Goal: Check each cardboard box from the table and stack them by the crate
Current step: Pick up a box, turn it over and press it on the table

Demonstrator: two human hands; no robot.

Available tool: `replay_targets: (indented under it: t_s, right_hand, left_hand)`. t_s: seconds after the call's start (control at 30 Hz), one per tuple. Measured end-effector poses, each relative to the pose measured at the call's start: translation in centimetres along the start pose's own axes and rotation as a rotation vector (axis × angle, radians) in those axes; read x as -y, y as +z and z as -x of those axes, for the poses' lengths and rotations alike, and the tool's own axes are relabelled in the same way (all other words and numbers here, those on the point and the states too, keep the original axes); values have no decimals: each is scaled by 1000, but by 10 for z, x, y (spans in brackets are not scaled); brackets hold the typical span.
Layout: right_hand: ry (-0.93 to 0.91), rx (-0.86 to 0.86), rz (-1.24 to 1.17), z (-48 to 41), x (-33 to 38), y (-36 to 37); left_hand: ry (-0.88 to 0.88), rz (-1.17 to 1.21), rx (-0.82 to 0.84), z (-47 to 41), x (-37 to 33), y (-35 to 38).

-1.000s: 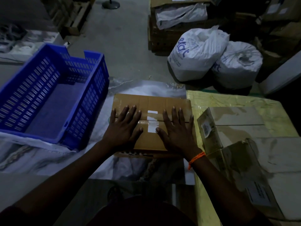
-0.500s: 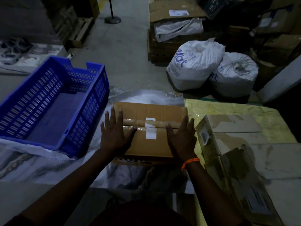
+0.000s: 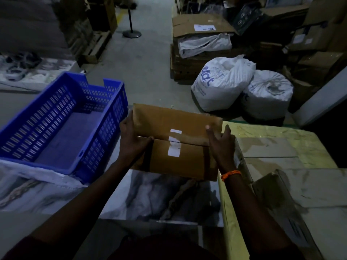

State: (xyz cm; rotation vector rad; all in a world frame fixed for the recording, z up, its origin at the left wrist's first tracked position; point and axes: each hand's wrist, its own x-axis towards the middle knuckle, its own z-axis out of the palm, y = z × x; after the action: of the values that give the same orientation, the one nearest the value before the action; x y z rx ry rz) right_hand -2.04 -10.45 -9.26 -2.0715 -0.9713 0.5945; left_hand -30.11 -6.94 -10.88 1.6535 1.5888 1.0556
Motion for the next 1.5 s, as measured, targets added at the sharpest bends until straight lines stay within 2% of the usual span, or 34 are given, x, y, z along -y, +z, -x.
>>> replay_targets:
  t_s: [0.1,0.27,0.43,0.67,0.83,0.9,0.97,1.07,1.17,1.27,1.3,1.37,1.5]
  right_hand:
    - [-4,-60,-65,6,-3,-2]
    - [-19,-84,-235,34,-23,11]
    - [36,-102,-262,61,-57,19]
    - [17,-75,-257,86,-83,28]
    - [-54,-72,-202,81,-83,27]
    - [-119,-84,-120,75,-78,27]
    - [-224,-99,-5,68,-70,28]
    - [-462,-111,289,55,-56,34]
    - [-617,1,442,44,-31,48]
    - [-615,287,550,37,-5,67]
    - [-623,334,587,35,2,73]
    - [-655,381,654,33,10,84]
    - [-659,394,704,32,8,93]
  left_hand:
    - [39,28,-93,9,-3,-6]
    - [-54,33,-194,50,27,-5]
    - [-78,105,-188,79,52,-10]
    - [-96,127,-165,87,61,-15]
    - [-95,96,-138,83,67,-20]
    - [-13,15,-137,78,71,-24]
    - [127,-95,-102,72,72,-27]
    - [281,-312,-35,55,65,-28]
    - [362,-530,124,31,55,-23]
    - [361,-626,346,7,36,-11]
    - [368,-649,410,1,30,-6]
    - [392,-682,485,-7,22,6]
    - [406,-728,474,-8,22,20]
